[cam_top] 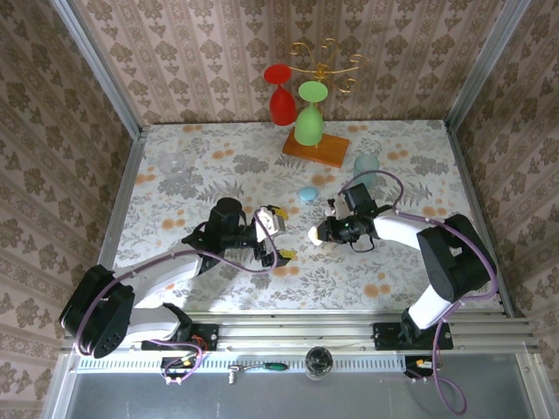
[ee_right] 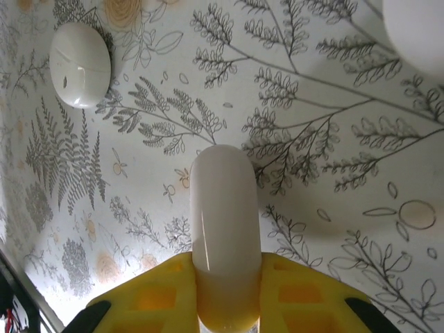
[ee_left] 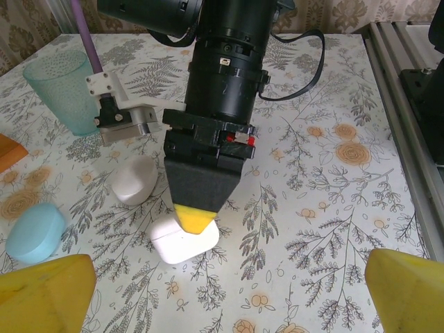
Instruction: Insert the wireless bluetooth earbuds into the charging case
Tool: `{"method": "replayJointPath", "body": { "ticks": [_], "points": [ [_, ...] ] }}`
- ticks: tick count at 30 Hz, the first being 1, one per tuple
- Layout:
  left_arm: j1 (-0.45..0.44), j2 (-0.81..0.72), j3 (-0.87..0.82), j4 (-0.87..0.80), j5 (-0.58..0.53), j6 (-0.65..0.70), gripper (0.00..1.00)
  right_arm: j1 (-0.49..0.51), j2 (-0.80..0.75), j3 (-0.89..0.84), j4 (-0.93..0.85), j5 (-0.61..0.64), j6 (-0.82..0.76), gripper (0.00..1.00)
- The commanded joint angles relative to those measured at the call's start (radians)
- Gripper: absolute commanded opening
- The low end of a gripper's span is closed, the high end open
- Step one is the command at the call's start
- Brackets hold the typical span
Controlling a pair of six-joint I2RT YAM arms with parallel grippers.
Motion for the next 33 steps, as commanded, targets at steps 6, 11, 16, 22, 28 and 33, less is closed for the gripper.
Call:
{"method": "replayJointPath", "body": {
  "ticks": [6,11,16,22,28,33],
  "points": [
    [-0.005,0.007,0.015,-0.019,-0.005,-0.012,1.00,-0.028,-0.015,-0.031,0.020,0.038,0.021,0.47],
    [0.012,-0.005,0.007,-0.024,-0.018,-0.040,1.00,-0.045,-0.086,-0.020,-0.039,0.089,-0.005,0.63],
    [0.097,-0.072,-0.017,-0.065,-0.150,-0.084,1.00,-0.069,-0.217,-0.017,-0.079,0.189,-0.076,0.76],
    [0.206,-0.209,-0.091,-0.042,-0.446,-0.165,1.00,-0.098,-0.427,-0.053,-0.020,0.411,-0.254,0.95],
    [0.356,-0.264,-0.202,0.088,-0.680,-0.208,1.00,-0.167,-0.515,-0.168,0.206,0.626,-0.419,0.99],
    [0.500,-0.259,-0.263,0.193,-0.752,-0.223,1.00,-0.258,-0.469,-0.294,0.442,0.675,-0.460,1.00]
  ]
}}
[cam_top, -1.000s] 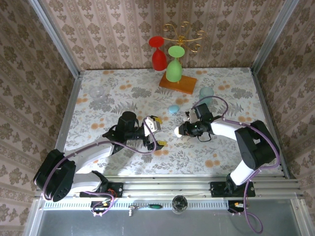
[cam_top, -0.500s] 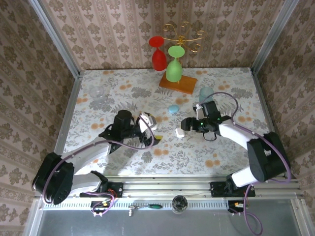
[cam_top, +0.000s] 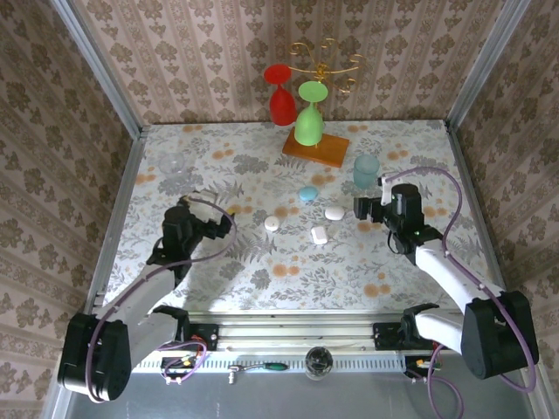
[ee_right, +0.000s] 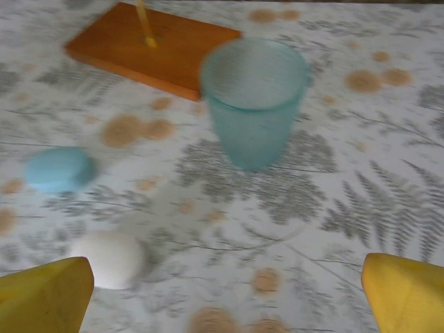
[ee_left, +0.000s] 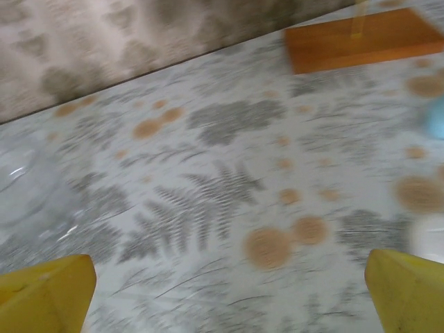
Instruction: Insert the wireless bluetooth earbuds into the charging case
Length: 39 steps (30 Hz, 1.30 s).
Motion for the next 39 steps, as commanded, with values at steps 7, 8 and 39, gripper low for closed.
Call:
{"method": "replayJointPath", "body": {
  "ticks": [7,8,39],
  "points": [
    [0.208,0.179,-0.094,0.367,-0.024,-0.063,1.00,-0.135,0.189,-0.149,0.532,-0.004,0.013,1.00],
    [0.222,0.217,-0.093,0.396,-0.014,-0.067,1.00,-0.135,0.202,-0.137,0.527,-0.010,0.015,1.00],
    [0.251,0.563,0.051,0.524,0.020,-0.065,1.00,-0.149,0.389,-0.115,0.670,-0.058,-0.016,1.00]
  ]
}}
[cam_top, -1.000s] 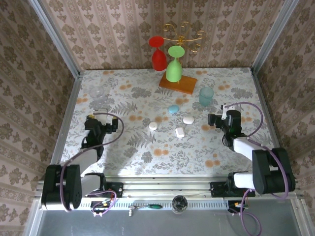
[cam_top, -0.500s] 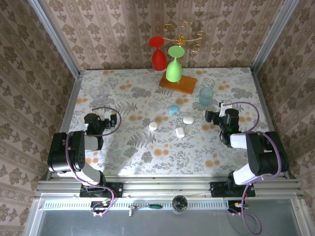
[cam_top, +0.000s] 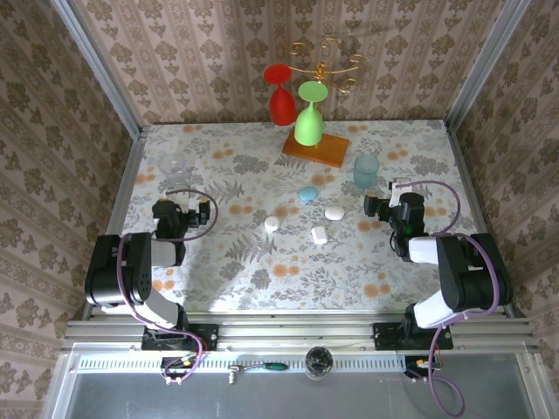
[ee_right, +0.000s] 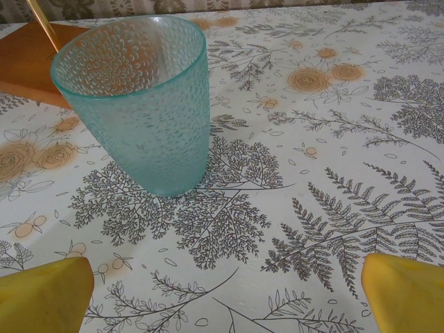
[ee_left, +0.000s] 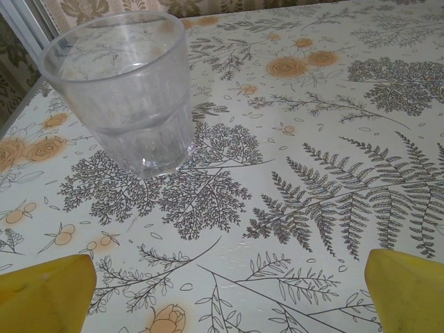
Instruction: Insert the wireless bluetooth earbuds into the charging case
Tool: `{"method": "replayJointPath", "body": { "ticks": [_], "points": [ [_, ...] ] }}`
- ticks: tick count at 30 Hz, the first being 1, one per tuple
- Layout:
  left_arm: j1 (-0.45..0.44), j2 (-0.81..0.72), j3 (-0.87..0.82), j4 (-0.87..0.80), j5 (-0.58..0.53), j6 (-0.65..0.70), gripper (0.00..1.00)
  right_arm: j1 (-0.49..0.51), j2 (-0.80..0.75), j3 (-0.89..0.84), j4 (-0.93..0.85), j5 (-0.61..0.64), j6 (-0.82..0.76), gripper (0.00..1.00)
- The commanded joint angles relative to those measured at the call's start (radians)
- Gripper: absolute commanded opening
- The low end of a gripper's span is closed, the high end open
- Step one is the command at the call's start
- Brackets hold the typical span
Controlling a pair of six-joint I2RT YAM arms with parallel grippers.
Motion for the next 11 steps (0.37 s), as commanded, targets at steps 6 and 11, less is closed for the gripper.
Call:
{"method": "replayJointPath", "body": {
  "ticks": [6,11],
  "points": [
    [-0.001,0.000,0.021,0.019,-0.005,0.013,1.00,-0.002,0.012,0.017,0.041,-0.003,-0.009,1.00],
    [-0.003,-0.003,0.016,0.029,-0.011,0.016,1.00,0.005,0.010,0.015,0.044,0.012,-0.015,1.00]
  ]
}}
